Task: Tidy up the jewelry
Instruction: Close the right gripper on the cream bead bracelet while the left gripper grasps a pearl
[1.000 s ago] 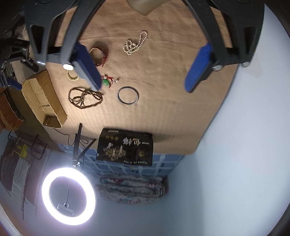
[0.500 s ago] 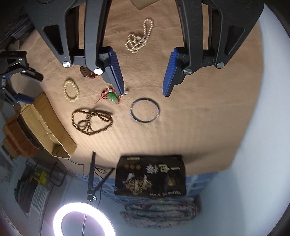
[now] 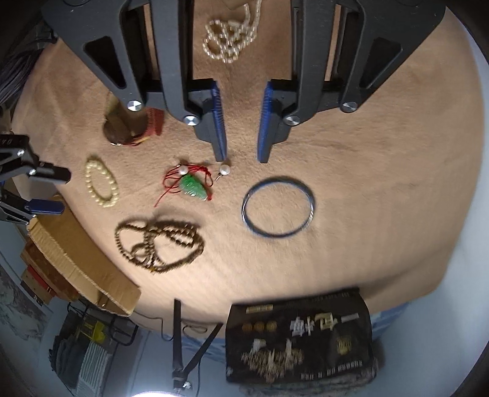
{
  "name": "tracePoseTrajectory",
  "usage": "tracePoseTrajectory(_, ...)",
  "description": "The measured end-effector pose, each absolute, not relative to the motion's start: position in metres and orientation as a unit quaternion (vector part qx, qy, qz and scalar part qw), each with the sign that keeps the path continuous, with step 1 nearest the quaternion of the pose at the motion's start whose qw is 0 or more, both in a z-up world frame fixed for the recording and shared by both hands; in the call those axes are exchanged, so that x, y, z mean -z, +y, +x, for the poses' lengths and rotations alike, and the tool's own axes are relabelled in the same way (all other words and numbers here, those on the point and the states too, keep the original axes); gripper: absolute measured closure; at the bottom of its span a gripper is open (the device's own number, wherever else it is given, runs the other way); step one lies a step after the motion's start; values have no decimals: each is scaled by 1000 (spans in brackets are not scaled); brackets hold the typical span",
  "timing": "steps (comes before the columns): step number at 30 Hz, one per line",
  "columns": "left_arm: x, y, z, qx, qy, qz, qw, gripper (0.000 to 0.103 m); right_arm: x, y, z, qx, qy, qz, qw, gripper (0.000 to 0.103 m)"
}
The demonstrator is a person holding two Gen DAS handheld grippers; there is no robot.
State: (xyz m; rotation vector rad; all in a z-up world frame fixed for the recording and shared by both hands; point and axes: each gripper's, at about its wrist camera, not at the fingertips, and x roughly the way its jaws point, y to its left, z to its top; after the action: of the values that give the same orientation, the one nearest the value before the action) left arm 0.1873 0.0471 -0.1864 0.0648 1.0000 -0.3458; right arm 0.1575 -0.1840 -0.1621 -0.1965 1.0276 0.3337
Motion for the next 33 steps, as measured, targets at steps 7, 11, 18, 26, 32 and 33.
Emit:
tracePoseTrajectory(7, 200, 47, 195, 175, 469, 9, 865, 90, 168, -196, 171, -157, 494, -69, 852, 53)
tracePoseTrajectory(11, 197, 42, 193, 179, 459, 28, 870, 90, 168, -194, 173, -168, 496, -62, 850, 55)
tracePoseTrajectory(18, 201, 36, 195, 173, 462, 43, 869, 90, 169, -188, 174, -177, 496, -66, 847, 55)
tracePoseTrajectory(26, 202, 26, 194, 175, 454, 61, 872, 73, 171, -192, 175, -175, 500, -62, 846, 55)
tracePoseTrajectory(32, 204, 24, 196, 165, 449, 76, 875, 73, 171, -188, 172, -180, 495, -70, 847, 55)
tracePoseTrajectory(33, 205, 24, 196, 166, 448, 77, 875, 73, 172, -188, 172, -180, 495, -72, 847, 55)
